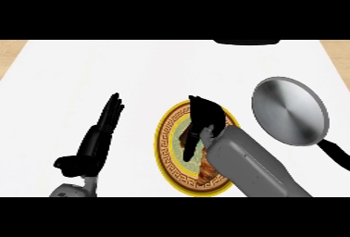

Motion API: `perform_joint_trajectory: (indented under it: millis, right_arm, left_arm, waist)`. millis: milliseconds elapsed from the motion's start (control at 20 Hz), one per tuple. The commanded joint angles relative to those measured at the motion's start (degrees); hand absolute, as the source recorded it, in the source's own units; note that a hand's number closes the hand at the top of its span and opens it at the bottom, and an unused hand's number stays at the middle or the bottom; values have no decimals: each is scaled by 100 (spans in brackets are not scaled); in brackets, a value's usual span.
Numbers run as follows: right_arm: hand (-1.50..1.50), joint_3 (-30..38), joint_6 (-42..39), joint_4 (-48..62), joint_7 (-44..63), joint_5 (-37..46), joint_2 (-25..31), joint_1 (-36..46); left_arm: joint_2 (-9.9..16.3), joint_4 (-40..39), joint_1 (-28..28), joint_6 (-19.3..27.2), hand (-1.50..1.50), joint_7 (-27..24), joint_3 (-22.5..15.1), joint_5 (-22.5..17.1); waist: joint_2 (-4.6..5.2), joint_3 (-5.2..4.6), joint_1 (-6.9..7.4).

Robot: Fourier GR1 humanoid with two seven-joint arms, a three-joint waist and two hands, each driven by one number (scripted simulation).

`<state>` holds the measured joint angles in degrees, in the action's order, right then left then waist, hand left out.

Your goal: Pick the sweet potato from the plate and place it in the pan

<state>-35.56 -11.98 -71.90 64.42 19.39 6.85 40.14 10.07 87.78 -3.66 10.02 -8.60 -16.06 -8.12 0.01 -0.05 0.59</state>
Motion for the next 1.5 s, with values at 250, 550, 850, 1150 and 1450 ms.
perform_joint_trajectory:
  millis: [250,550,850,1150,1450]
  right_arm:
    - [-150,178,-267,481,698,352,-313,43]
    - [-150,523,-61,1126,111,746,-490,79]
    - [-150,557,-129,1034,30,993,-507,-410]
    - [150,303,-156,1701,-267,801,-678,-433]
    - [150,337,-426,2043,-942,1248,-619,-305]
  left_arm:
    - [10,168,-132,-93,0,340,128,26]
    - [-154,386,360,-9,0,142,-93,300]
    - [65,321,338,-415,0,66,339,43]
    - [-111,428,254,-273,0,165,177,278]
    - [-101,99,102,-414,0,125,403,162]
  waist:
    - [-3,4,-46]
    - [3,5,4]
    - [0,4,-33]
    - [10,6,55]
    - [18,4,5]
